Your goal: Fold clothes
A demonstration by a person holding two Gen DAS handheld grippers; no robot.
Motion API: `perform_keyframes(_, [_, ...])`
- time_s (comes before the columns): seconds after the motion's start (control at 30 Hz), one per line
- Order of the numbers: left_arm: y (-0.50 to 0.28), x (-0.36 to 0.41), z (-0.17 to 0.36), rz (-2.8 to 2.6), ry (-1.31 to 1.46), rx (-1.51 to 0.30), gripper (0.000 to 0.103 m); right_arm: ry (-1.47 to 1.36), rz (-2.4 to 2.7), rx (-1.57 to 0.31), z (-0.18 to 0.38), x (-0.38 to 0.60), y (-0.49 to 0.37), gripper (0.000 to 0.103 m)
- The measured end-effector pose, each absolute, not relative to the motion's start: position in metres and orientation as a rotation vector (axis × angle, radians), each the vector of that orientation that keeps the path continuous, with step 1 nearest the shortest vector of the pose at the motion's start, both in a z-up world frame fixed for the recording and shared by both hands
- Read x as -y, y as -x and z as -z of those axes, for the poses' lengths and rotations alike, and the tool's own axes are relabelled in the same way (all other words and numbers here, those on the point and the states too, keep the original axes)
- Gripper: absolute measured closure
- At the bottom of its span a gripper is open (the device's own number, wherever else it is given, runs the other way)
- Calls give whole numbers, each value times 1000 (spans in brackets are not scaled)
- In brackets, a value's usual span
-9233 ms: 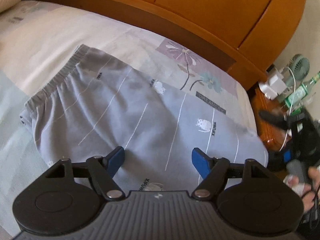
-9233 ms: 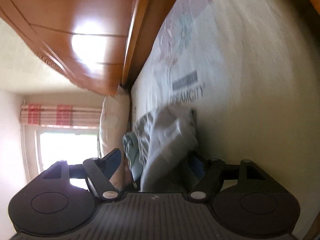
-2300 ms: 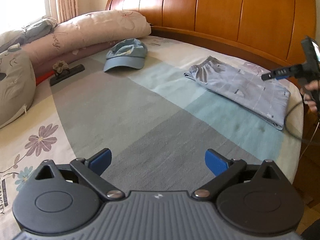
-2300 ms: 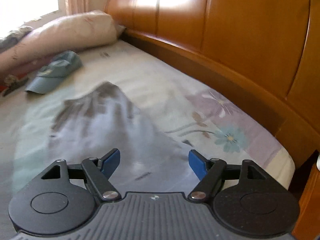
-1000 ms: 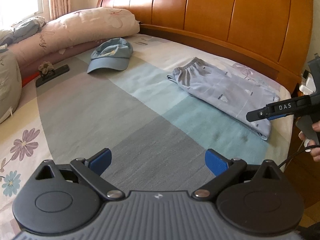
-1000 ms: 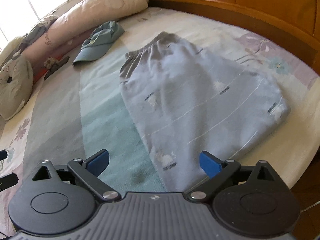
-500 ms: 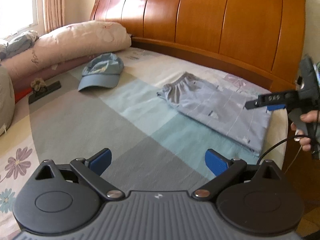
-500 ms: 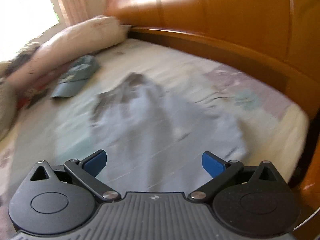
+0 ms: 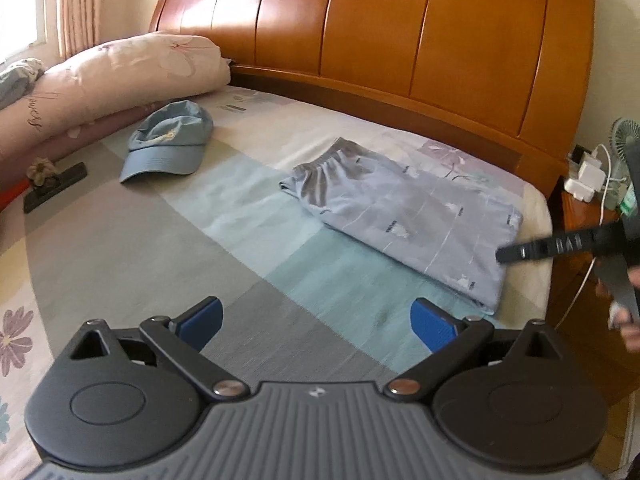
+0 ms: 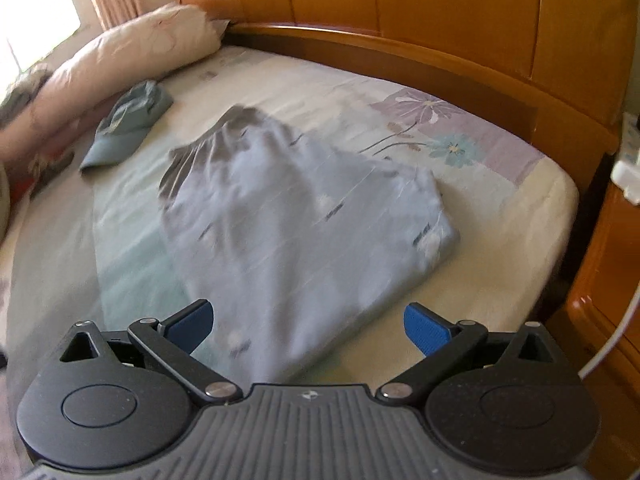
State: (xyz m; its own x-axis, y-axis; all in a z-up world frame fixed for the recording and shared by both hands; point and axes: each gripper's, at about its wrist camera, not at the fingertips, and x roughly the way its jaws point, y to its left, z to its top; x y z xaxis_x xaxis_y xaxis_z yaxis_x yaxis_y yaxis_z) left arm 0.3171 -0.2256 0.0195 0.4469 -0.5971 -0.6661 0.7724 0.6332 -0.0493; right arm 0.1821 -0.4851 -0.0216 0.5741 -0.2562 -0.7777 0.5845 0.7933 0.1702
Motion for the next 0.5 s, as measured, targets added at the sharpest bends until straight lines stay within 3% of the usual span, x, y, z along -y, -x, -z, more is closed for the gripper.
perform_keyframes(0.5, [-305,207,-43,932,-238,-684,3,-413,589,-789,-16,379,-136,0])
